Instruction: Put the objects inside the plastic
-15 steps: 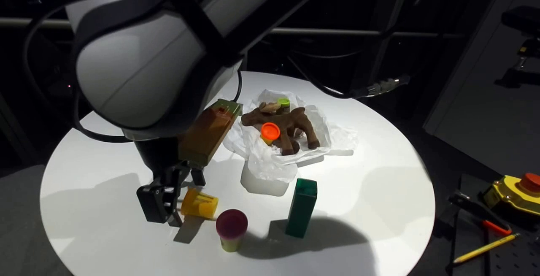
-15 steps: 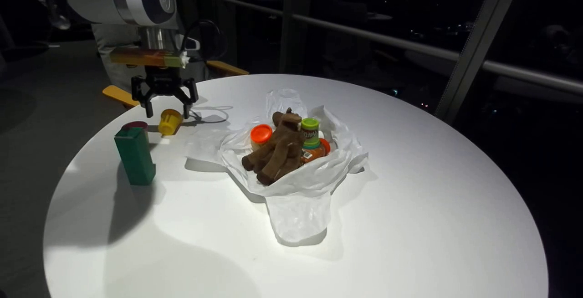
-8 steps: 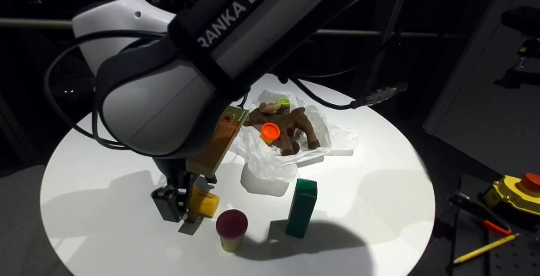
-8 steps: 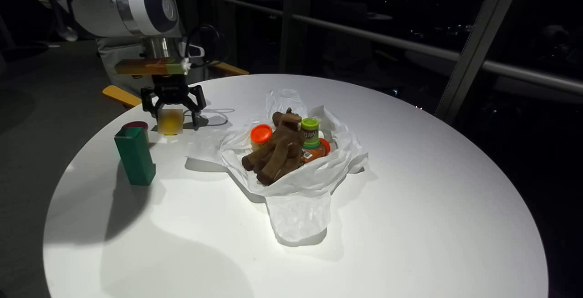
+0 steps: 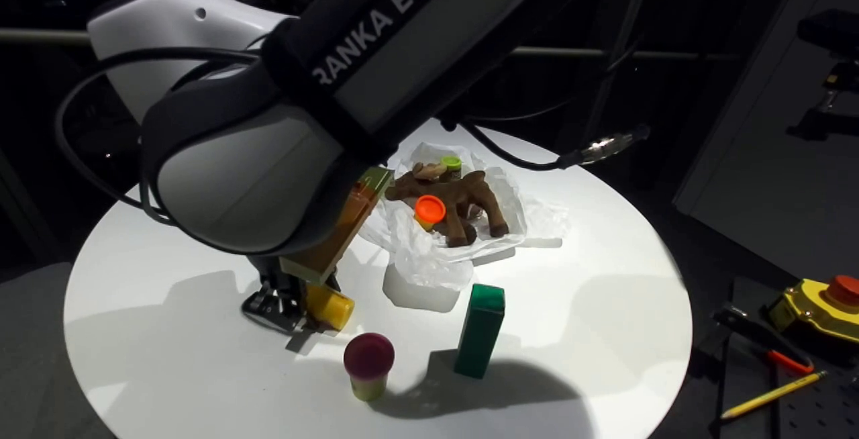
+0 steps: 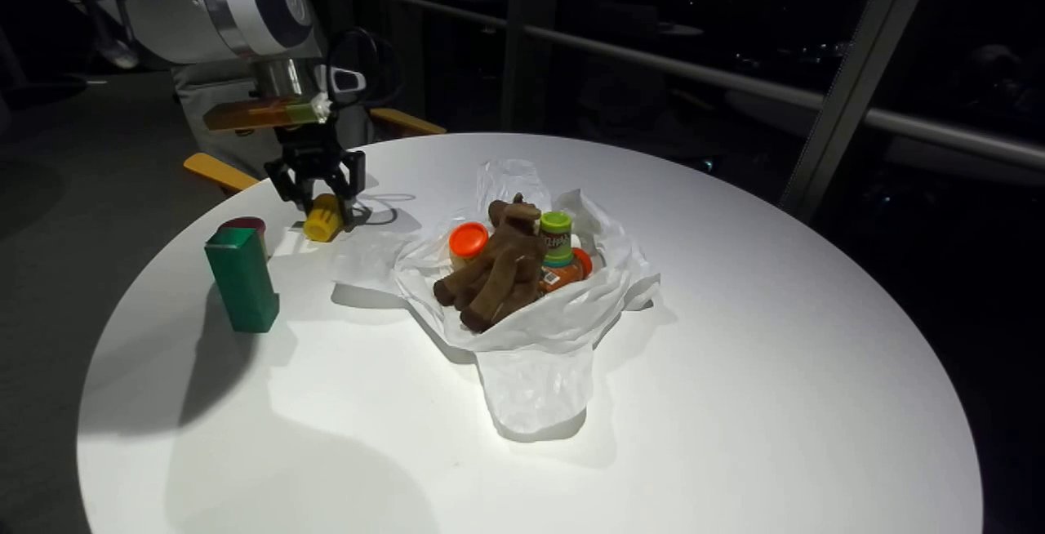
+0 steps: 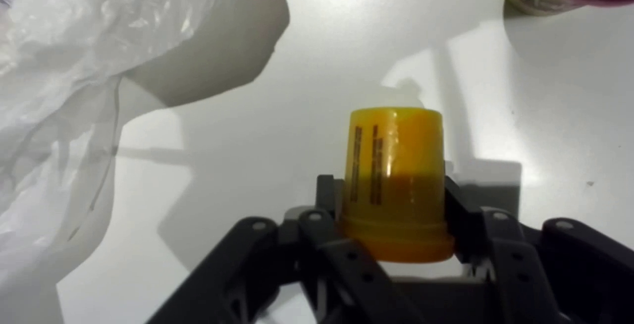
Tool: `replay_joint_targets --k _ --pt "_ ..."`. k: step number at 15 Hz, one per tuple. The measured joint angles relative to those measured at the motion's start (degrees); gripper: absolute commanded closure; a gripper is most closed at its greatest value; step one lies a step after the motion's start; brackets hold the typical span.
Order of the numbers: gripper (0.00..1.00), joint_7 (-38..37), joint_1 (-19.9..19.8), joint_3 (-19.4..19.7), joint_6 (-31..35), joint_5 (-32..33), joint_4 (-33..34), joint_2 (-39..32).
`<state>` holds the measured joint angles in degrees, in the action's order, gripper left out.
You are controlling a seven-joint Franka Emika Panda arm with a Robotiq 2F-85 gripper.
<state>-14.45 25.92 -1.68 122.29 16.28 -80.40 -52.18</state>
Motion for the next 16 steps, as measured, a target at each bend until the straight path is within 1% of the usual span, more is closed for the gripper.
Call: replay_joint_targets --k 5,10,13,16 --pt "0.73 -6.4 0.1 3.9 -0.6 1.4 0.9 0.4" --pt "0.73 -14.2 -0.3 9.1 -0.6 2.6 0.6 5.0" --pt "0.73 -18.8 -0.8 11.8 -0.6 4.5 -1.6 8.7" --pt "0.73 -22.0 -2.2 13.0 0.3 6.9 -5.4 10.8"
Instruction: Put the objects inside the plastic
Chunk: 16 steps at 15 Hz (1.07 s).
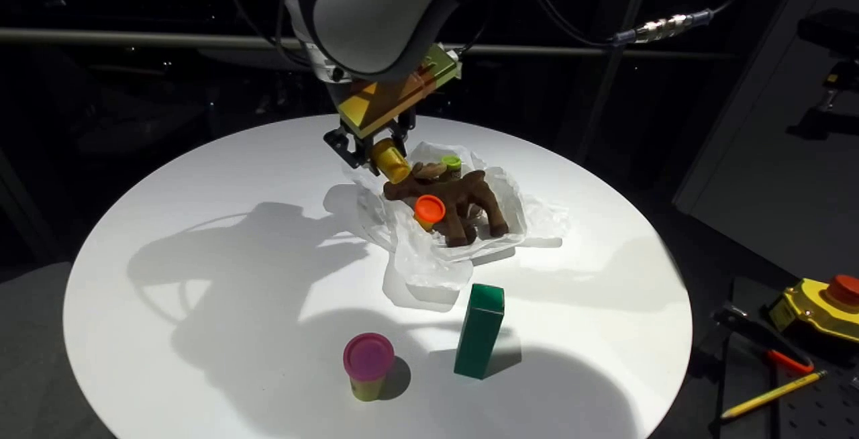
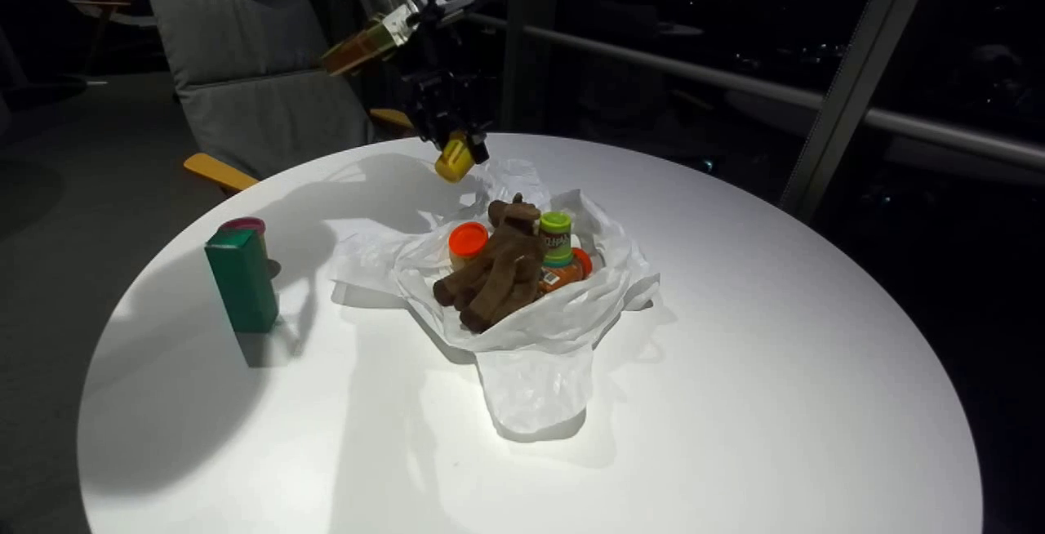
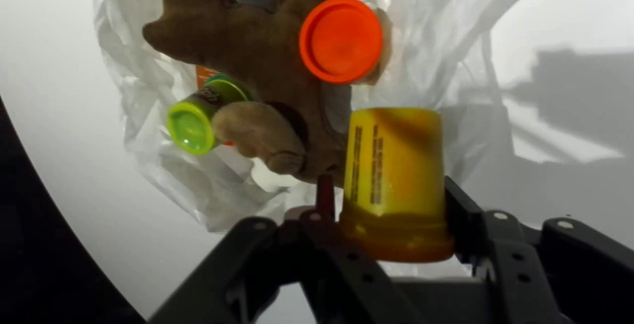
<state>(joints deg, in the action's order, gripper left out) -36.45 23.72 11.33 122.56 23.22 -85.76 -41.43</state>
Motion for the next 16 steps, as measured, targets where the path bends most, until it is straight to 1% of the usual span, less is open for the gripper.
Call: replay_joint_targets --k 5,9,10,11,12,13,14,15,16 --pt "0.73 -7.6 -2.6 2.4 3.6 5.2 -6.7 0.2" --pt "0.73 -11.2 -3.7 2.7 5.3 7.4 -10.6 1.3" --pt "0.56 -11.7 -3.8 2.7 5.3 7.7 -11.2 1.6" --pt "0.23 -12.0 -3.9 2.7 5.3 7.9 -11.8 1.8" --pt "0.23 -12.2 -4.0 2.7 5.3 8.0 -12.2 1.9" --pt "0.22 -12.3 -4.1 2.7 5.3 8.0 -12.4 2.0" --pt "0.16 -12.6 -4.2 2.7 5.3 8.0 -12.6 2.0" --pt "0.07 -12.9 -4.3 2.7 5.3 8.0 -12.7 2.0" --pt "0.01 -13.1 -4.3 2.7 5.3 8.0 -12.7 2.0"
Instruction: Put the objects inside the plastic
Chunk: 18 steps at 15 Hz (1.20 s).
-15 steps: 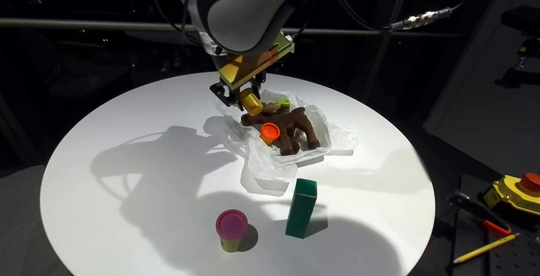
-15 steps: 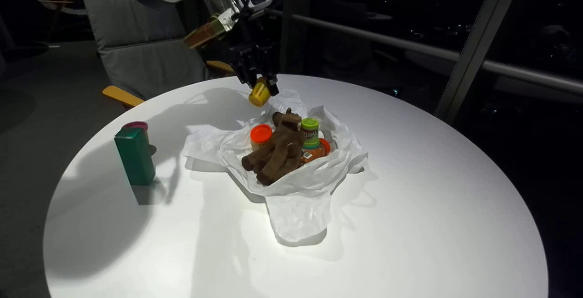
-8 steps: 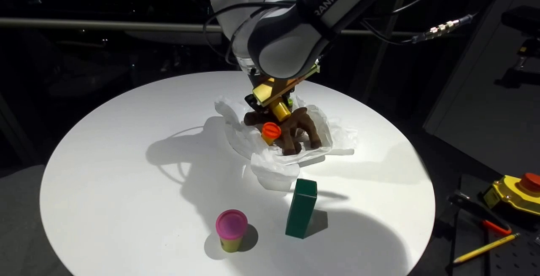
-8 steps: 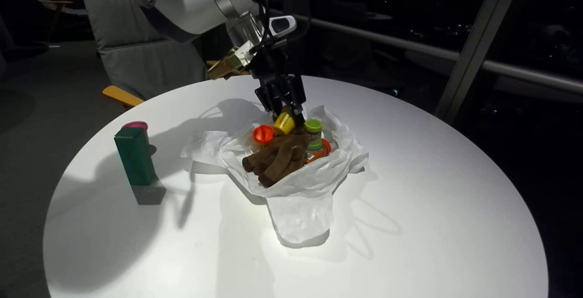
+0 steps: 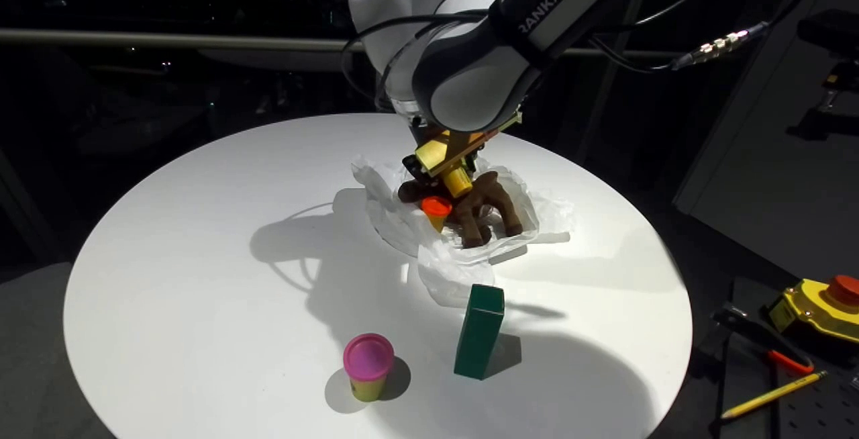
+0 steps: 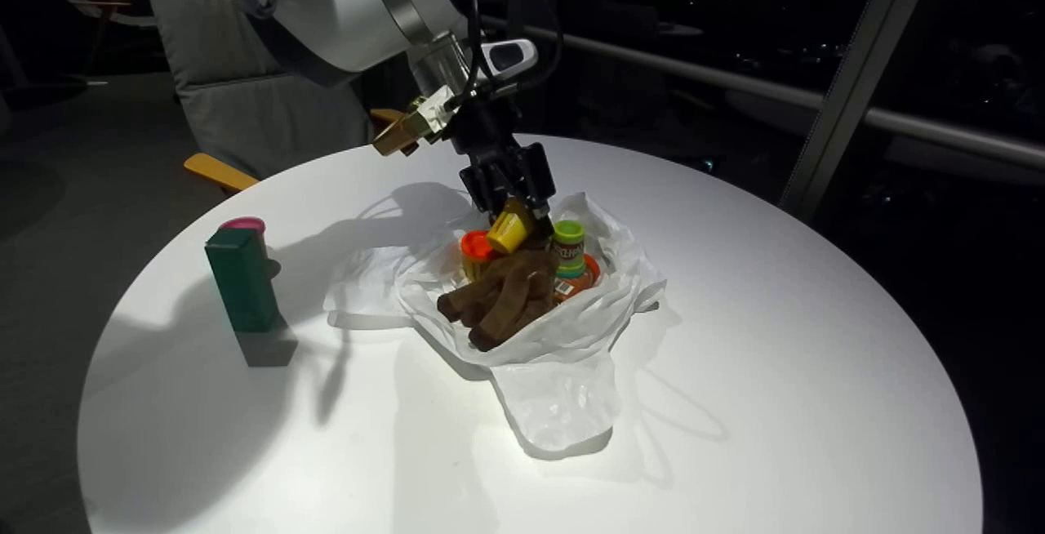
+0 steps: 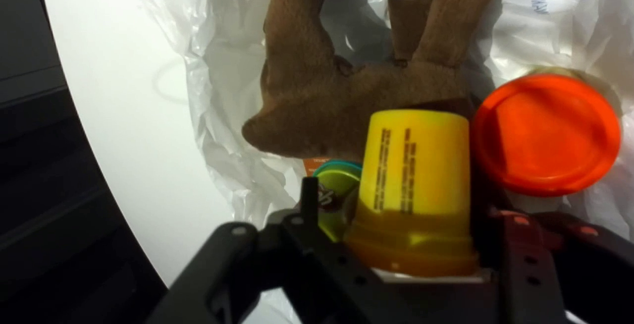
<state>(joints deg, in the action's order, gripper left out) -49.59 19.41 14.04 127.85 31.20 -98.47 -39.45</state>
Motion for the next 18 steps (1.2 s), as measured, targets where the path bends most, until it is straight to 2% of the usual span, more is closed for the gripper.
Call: replay_joint_targets --k 13,18 --pt "0.00 -2.2 0.0 -0.2 0.0 0.0 -0.1 0.3" --pt "0.00 -2.3 0.9 -1.9 0.0 0.9 1.4 3.1"
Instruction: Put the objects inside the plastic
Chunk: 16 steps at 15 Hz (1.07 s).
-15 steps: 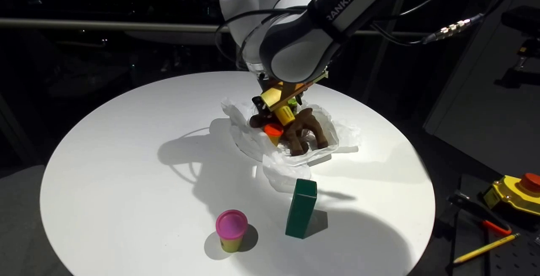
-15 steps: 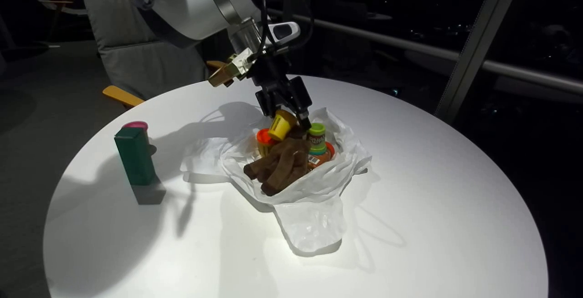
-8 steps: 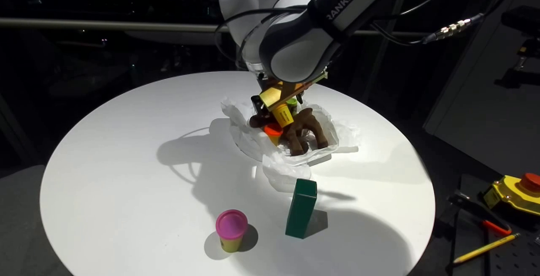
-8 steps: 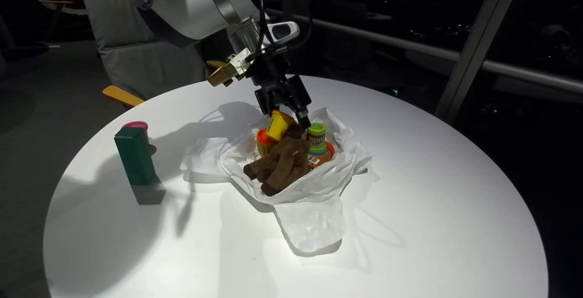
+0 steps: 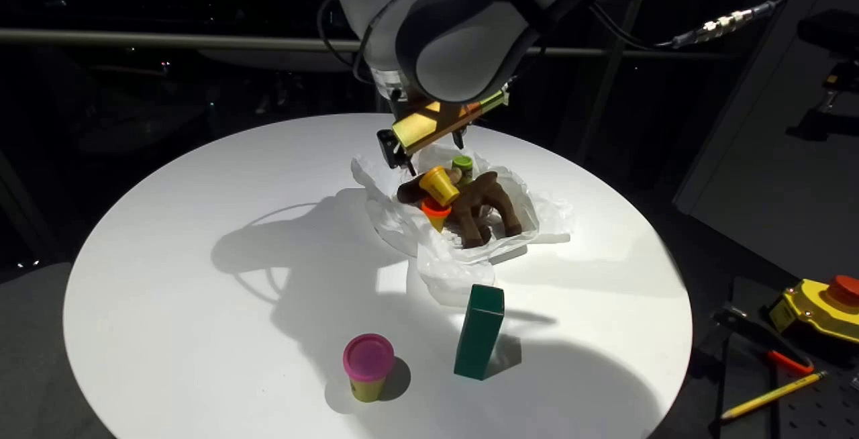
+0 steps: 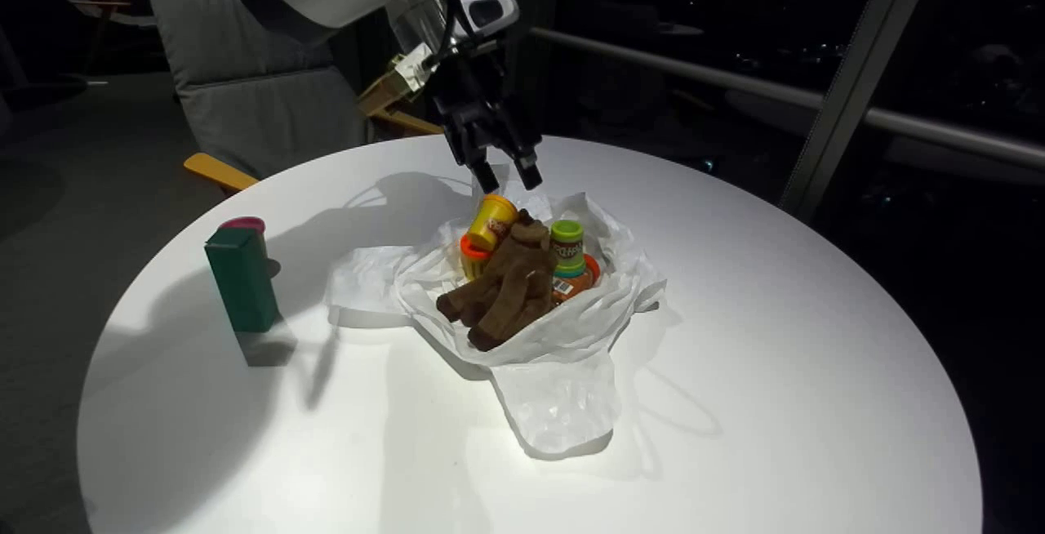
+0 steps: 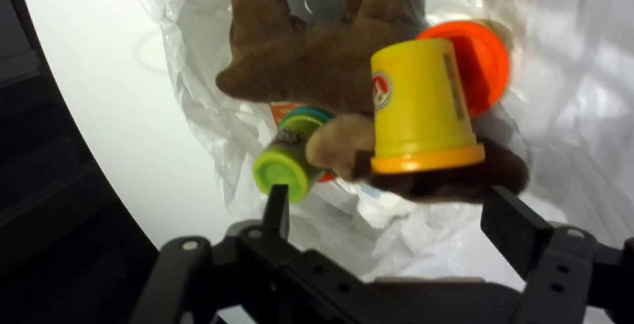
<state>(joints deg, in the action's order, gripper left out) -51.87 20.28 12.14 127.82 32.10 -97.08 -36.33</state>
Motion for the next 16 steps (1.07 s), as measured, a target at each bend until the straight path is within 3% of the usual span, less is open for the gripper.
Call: replay_joint_targets --k 4,8,12,16 --pt "0.00 0.1 2.3 -2.6 -1.5 3.2 3.2 3.1" --pt "0.00 2.6 2.2 -6.5 -1.9 3.3 4.9 3.4" --pt "0.00 11.3 -0.2 -10.5 0.6 0.6 4.9 2.6" --pt "0.00 23.8 -2.3 -13.6 3.9 -6.6 4.2 1.2"
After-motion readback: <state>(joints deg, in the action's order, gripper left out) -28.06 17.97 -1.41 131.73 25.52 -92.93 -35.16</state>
